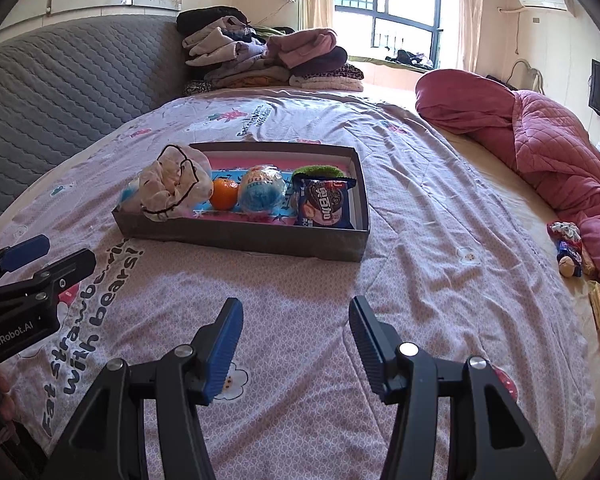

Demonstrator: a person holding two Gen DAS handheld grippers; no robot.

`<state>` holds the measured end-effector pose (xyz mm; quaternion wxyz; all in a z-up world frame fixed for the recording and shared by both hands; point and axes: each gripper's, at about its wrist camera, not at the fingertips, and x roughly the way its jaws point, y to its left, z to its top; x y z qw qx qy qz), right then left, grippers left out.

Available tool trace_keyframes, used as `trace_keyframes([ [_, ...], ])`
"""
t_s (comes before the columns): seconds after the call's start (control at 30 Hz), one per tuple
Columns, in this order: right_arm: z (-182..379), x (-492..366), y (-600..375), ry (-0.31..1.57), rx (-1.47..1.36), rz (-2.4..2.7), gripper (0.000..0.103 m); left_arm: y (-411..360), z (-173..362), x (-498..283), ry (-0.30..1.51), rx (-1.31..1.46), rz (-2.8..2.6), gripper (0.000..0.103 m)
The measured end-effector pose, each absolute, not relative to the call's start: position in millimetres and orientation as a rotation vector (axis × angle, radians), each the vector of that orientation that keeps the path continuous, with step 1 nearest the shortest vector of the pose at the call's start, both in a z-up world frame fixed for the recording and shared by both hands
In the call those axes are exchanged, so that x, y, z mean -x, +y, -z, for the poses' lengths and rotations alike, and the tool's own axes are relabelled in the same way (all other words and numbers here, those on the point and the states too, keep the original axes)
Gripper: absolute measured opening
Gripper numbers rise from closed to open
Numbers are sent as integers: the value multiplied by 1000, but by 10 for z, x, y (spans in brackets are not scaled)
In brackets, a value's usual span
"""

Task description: Organize objects

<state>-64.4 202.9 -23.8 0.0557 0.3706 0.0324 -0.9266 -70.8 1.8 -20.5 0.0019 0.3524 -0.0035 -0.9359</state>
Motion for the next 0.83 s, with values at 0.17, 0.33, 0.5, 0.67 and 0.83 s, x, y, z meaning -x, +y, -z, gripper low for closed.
trace_keyframes([
  [0.17,296,649,2052,84,-1134,2813,54,-12,304,731,15,-1129,2924,79],
  [0.33,317,660,2052,86,-1139,2813,55,-17,354,759,9,-1143,2910,79],
  [0.5,317,664,2044,87,-1140,2815,54,-11,359,768,-3,-1133,2911,79],
  [0.67,327,672,2042,91,-1143,2817,54,-19,367,770,8,-1124,2931,79],
  [0.83,354,686,2054,94,-1149,2821,55,21,317,732,-2,-1069,2978,79],
])
